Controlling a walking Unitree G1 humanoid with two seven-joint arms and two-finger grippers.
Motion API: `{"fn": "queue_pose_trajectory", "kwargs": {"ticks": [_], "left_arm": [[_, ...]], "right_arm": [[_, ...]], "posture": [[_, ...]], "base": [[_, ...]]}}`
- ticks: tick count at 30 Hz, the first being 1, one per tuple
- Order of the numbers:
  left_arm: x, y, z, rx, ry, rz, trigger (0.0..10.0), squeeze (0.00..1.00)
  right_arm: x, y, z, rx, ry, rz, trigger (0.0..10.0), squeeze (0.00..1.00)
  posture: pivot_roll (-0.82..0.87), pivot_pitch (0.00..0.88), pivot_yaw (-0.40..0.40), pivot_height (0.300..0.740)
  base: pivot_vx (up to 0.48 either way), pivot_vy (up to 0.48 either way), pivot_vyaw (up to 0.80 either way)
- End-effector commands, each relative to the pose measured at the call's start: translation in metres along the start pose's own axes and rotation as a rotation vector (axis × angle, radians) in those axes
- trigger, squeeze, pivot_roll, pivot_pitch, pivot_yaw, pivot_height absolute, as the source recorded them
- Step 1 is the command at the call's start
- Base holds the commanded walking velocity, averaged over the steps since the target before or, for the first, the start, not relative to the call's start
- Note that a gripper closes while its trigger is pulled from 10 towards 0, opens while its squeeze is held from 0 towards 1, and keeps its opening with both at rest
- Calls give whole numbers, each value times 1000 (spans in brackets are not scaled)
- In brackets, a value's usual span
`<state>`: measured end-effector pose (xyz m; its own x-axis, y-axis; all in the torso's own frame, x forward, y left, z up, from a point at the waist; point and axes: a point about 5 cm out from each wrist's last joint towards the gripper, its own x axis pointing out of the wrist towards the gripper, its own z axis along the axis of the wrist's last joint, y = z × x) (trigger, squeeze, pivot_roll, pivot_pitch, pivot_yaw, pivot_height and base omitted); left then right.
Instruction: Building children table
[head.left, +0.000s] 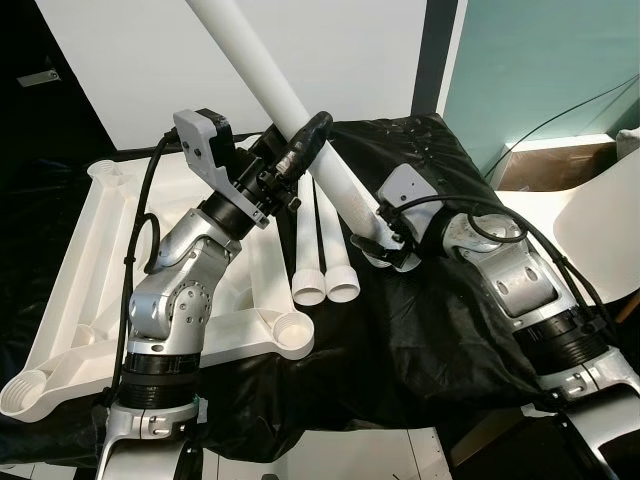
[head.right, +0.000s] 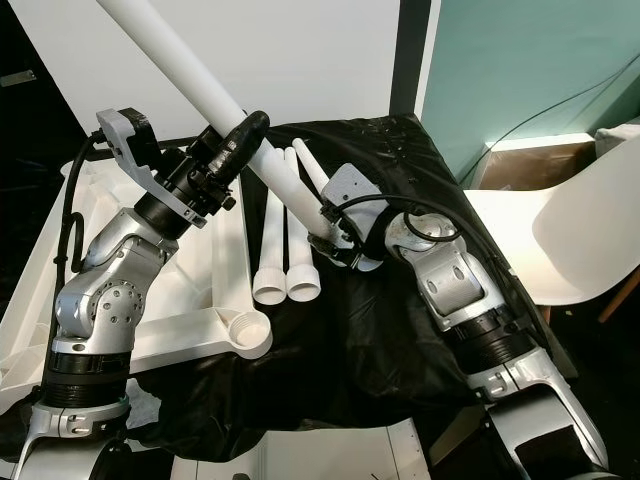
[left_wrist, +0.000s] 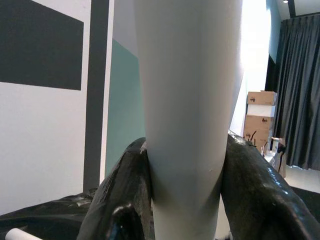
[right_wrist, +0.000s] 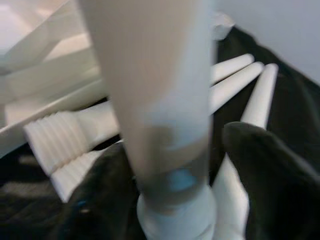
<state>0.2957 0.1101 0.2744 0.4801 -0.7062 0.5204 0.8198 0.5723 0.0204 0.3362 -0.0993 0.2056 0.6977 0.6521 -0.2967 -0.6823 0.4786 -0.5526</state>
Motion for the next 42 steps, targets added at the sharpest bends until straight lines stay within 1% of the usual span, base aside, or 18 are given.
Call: {"fn": "queue_pose_trajectory", "kwargs": {"ticks": [1, 17, 18, 19, 21, 22, 24, 25, 26, 27, 31, 34, 37, 38, 39, 40, 41, 42], "left_arm": [[0, -1, 6, 31, -12, -9, 0, 0], [-1, -1, 8, 33, -13, -11, 0, 0], [0, -1, 9, 26, -16, -5, 9098, 1000], [0, -1, 11, 11, -30, -11, 10000, 1000], [0, -1, 17, 10, -78, -11, 10000, 1000], [0, -1, 17, 10, -78, -11, 10000, 1000], [1, 3, 23, 39, -118, 30, 10000, 1000], [1, 3, 23, 39, -118, 30, 10000, 1000], [1, 6, 26, 44, -140, 49, 10000, 796], [0, 8, 30, 34, -166, 56, 10000, 0], [-3, 7, 34, 6, -191, 34, 10000, 0], [-17, 2, 23, -15, -84, -56, 10000, 0], [-17, 2, 23, -15, -84, -56, 10000, 0], [-27, 2, 14, -20, 1, -81, 10000, 0], [-39, 5, 3, -13, 106, -94, 10000, 0], [-39, 5, 3, -13, 106, -94, 10000, 0], [-66, 13, -20, 11, 320, -96, 10000, 0], [-66, 13, -20, 11, 320, -96, 10000, 0]], "right_arm": [[5, 4, 4, -8, -11, 44, 0, 0], [8, 3, -1, 21, -29, 24, 0, 0], [8, 3, -1, 34, -35, 10, 0, 0], [8, 3, 0, 55, -45, -19, 0, 0], [8, 3, 6, 105, -70, -87, 0, 0], [8, 3, 6, 105, -70, -87, 0, 0], [10, 3, 10, 159, -85, -145, 0, 0], [10, 3, 10, 159, -85, -145, 0, 0], [11, 3, 12, 185, -93, -174, 0, 0], [12, 4, 15, 219, -103, -213, 0, 0], [15, 6, 17, 271, -118, -265, 0, 0], [18, 13, 19, 334, -129, -308, 0, 0], [18, 13, 19, 334, -129, -308, 0, 0], [18, 16, 21, 344, -139, -312, 1804, 0], [17, 18, 23, 357, -154, -308, 10000, 0], [17, 18, 23, 357, -154, -308, 10000, 0], [14, 20, 28, 362, -193, -298, 10000, 0], [14, 20, 28, 362, -193, -298, 10000, 0]], "posture": [[-45, 0, 59, 740], [-48, 0, 72, 740], [-50, 0, 72, 740], [-51, 0, 73, 740], [-54, 0, 75, 740], [-54, 0, 75, 740], [-56, 0, 76, 740], [-56, 0, 76, 740], [-59, 0, 78, 740], [-60, 0, 78, 740], [-61, 0, 78, 740], [-60, 0, 77, 740], [-60, 0, 77, 740], [-60, 0, 75, 740], [-60, 0, 72, 740], [-60, 0, 72, 740], [-58, 0, 69, 740], [-58, 0, 69, 740]], "base": [[0, 0, 0], [0, 0, 0], [0, 0, 0], [0, 0, 0], [0, 0, 0], [0, 0, 0], [0, 0, 0], [0, 0, 0], [0, 0, 0], [0, 0, 0], [0, 0, 0], [0, 0, 0], [0, 0, 0], [0, 0, 0], [0, 0, 0], [0, 0, 0], [0, 0, 0], [0, 0, 0]]}}
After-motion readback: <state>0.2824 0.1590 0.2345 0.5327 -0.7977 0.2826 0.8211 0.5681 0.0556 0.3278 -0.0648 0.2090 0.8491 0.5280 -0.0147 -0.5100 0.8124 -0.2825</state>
